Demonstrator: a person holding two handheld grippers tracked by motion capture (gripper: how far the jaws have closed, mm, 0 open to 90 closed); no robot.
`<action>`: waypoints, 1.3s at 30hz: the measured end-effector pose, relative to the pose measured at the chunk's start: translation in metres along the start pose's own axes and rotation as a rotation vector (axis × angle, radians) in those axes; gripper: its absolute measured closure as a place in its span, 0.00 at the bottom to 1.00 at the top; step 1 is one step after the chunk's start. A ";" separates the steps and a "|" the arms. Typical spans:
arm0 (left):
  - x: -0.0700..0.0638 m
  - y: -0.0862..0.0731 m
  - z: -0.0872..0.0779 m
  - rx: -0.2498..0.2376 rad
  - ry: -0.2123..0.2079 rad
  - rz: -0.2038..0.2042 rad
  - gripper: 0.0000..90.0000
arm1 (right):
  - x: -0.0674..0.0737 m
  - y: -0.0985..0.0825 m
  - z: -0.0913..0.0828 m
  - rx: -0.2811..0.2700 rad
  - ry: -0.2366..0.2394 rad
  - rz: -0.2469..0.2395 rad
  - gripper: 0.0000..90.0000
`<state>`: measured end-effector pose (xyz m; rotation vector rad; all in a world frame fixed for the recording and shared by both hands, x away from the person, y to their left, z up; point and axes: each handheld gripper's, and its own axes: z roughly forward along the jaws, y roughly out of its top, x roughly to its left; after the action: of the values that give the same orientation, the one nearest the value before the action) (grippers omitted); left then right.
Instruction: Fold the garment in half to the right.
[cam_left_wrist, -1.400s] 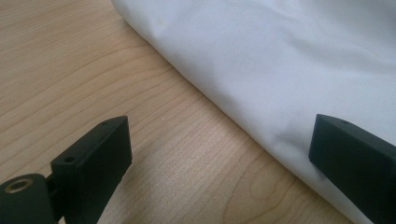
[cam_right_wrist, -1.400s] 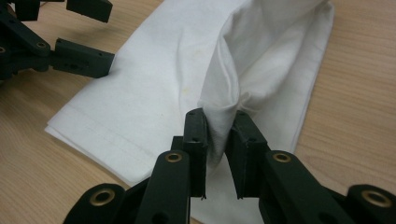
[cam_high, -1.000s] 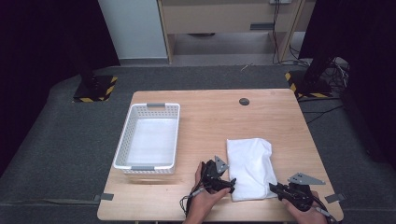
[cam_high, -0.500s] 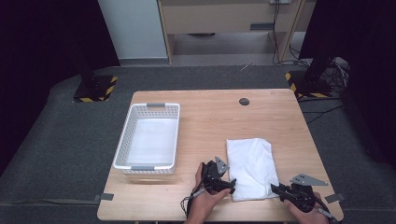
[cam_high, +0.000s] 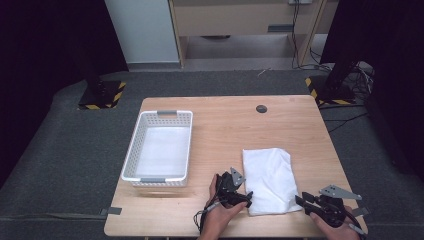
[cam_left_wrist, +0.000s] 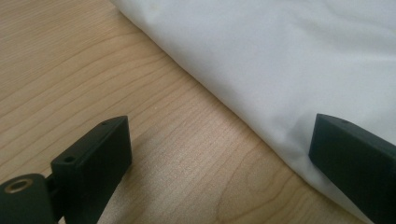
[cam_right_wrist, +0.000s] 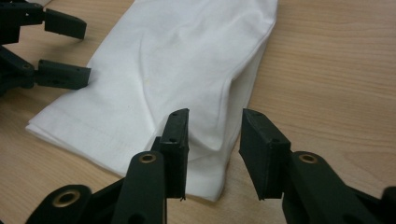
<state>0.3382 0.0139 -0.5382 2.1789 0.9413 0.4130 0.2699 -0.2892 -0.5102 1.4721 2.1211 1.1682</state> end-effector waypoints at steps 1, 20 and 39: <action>0.000 0.000 0.000 0.000 0.001 0.001 0.06 | -0.001 0.001 0.000 0.000 -0.005 0.002 0.66; 0.001 0.000 -0.005 0.010 0.000 -0.010 0.06 | -0.006 0.001 0.005 0.126 -0.051 -0.061 0.44; 0.009 0.001 -0.027 -0.010 -0.006 -0.057 0.06 | -0.014 0.015 0.019 0.081 -0.041 -0.043 0.10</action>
<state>0.3308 0.0335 -0.5187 2.1379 0.9933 0.3828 0.2973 -0.2913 -0.5133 1.4638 2.1847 1.0403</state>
